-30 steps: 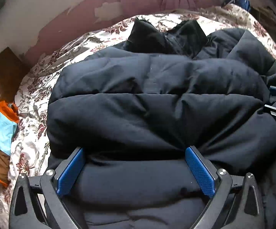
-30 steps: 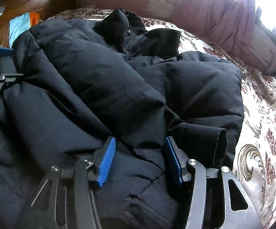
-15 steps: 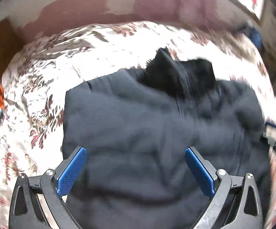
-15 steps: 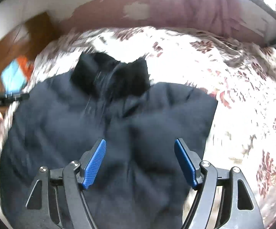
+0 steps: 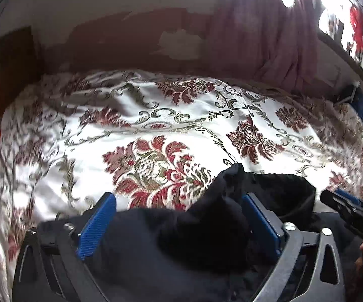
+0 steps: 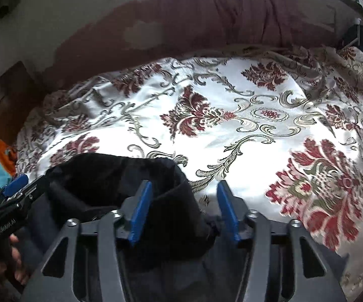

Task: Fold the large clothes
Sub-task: 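Grasp the jacket hem with both tools and lift it toward the collar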

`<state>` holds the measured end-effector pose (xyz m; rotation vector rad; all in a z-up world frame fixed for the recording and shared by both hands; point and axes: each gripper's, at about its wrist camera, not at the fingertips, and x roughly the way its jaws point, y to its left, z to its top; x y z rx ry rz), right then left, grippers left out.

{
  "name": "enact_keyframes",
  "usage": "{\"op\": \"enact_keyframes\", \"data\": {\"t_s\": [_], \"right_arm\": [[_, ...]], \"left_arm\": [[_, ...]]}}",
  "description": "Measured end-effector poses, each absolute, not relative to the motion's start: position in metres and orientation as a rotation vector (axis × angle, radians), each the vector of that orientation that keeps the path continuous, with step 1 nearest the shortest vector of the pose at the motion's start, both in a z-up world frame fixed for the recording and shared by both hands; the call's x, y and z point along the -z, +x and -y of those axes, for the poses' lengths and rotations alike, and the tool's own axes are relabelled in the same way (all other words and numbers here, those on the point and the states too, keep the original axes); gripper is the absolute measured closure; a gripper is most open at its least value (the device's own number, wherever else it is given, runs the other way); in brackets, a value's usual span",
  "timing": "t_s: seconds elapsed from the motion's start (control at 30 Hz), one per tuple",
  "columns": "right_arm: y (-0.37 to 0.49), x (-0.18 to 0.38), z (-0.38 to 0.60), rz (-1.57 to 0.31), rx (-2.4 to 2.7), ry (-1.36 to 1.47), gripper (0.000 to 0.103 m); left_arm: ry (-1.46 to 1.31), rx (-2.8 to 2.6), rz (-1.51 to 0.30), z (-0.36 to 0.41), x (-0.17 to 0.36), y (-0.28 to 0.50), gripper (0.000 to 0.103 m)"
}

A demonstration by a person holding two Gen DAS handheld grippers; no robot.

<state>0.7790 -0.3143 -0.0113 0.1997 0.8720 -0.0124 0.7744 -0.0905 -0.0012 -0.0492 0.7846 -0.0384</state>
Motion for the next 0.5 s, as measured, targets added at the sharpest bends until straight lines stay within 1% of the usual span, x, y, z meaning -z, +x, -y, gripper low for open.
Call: {"op": "enact_keyframes", "data": {"t_s": [0.03, 0.07, 0.1, 0.13, 0.17, 0.2, 0.23, 0.27, 0.33, 0.4, 0.5], "right_arm": [[0.786, 0.016, 0.316, -0.888, 0.007, 0.216, 0.059], [0.792, 0.021, 0.317, -0.905, -0.005, 0.236, 0.061], [0.795, 0.023, 0.317, -0.908, -0.010, 0.251, 0.066], [0.797, 0.024, 0.317, -0.906, -0.022, 0.261, 0.080], [0.795, 0.023, 0.315, -0.902, -0.029, 0.266, 0.092], [0.790, 0.022, 0.316, -0.895, -0.031, 0.267, 0.093], [0.783, 0.019, 0.315, -0.869, -0.033, 0.263, 0.095], [0.772, 0.015, 0.314, -0.842, -0.044, 0.247, 0.096], [0.747, 0.005, 0.314, -0.800, -0.065, 0.187, 0.097], [0.724, -0.006, 0.320, -0.769, -0.084, 0.133, 0.098], [0.694, -0.012, 0.330, -0.778, -0.108, 0.051, 0.099]], "left_arm": [[-0.033, 0.046, -0.790, 0.093, 0.004, 0.779, 0.018], [-0.016, 0.051, -0.803, 0.096, 0.009, 0.786, 0.027], [-0.011, 0.056, -0.811, 0.099, 0.010, 0.789, 0.030], [-0.016, 0.064, -0.821, 0.100, 0.013, 0.793, 0.035], [-0.029, 0.070, -0.827, 0.099, 0.013, 0.795, 0.046], [-0.054, 0.095, -0.830, 0.098, 0.013, 0.797, 0.055], [-0.077, 0.131, -0.831, 0.098, 0.014, 0.797, 0.081], [-0.088, 0.170, -0.846, 0.099, 0.014, 0.797, 0.097], [-0.065, 0.166, -0.839, 0.100, 0.008, 0.788, 0.097], [-0.046, 0.183, -0.794, 0.095, -0.004, 0.770, 0.097], [-0.014, 0.205, -0.793, 0.080, -0.014, 0.742, 0.098]]}}
